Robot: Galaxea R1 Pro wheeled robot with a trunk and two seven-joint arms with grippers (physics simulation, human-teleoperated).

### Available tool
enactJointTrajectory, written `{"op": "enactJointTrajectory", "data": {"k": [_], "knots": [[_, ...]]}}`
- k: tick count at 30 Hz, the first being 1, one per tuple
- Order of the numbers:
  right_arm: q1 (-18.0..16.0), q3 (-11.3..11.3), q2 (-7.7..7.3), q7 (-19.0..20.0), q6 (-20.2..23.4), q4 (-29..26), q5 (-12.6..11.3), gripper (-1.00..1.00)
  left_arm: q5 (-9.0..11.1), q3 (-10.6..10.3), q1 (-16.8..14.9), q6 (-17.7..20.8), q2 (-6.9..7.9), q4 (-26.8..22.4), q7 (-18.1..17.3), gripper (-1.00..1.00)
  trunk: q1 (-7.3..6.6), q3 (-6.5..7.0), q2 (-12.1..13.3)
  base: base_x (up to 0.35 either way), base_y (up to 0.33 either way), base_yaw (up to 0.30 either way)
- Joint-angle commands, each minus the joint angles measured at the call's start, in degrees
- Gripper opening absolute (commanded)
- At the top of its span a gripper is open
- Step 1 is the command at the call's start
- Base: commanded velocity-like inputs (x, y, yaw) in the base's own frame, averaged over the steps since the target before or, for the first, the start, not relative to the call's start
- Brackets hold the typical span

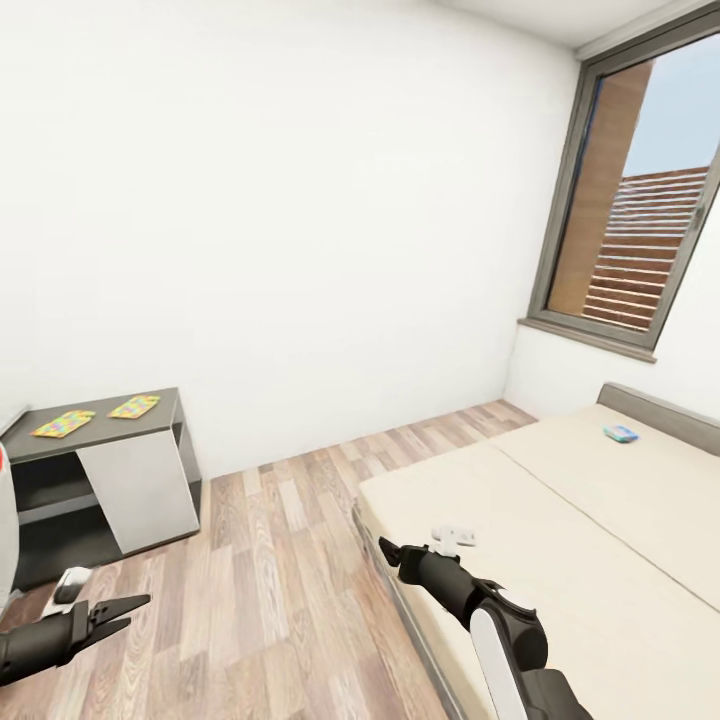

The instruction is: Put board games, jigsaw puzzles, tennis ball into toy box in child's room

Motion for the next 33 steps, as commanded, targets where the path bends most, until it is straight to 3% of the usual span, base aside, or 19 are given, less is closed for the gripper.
{"op": "enactJointTrajectory", "data": {"k": [1, 19, 33], "knots": [[-0.01, -0.08, 0.04, 0.20, 0.28, -0.05, 0.06, 1.00, 0.03, 0.04, -0.03, 0.59, 0.00, 0.02, -0.17, 1.00, 0.02, -0.03, -0.04, 0.000, 0.000, 0.146], [-0.01, -0.07, 0.09, 0.20, 0.27, -0.05, 0.01, 1.00, 0.03, 0.06, -0.03, 0.59, -0.07, 0.02, -0.17, 1.00, 0.02, -0.03, -0.04, 0.000, 0.000, 0.140], [-0.01, -0.07, 0.11, 0.20, 0.27, -0.05, 0.01, 1.00, 0.03, 0.07, -0.03, 0.59, -0.08, 0.01, -0.14, 1.00, 0.02, -0.03, -0.04, -0.054, 0.000, 0.265]]}}
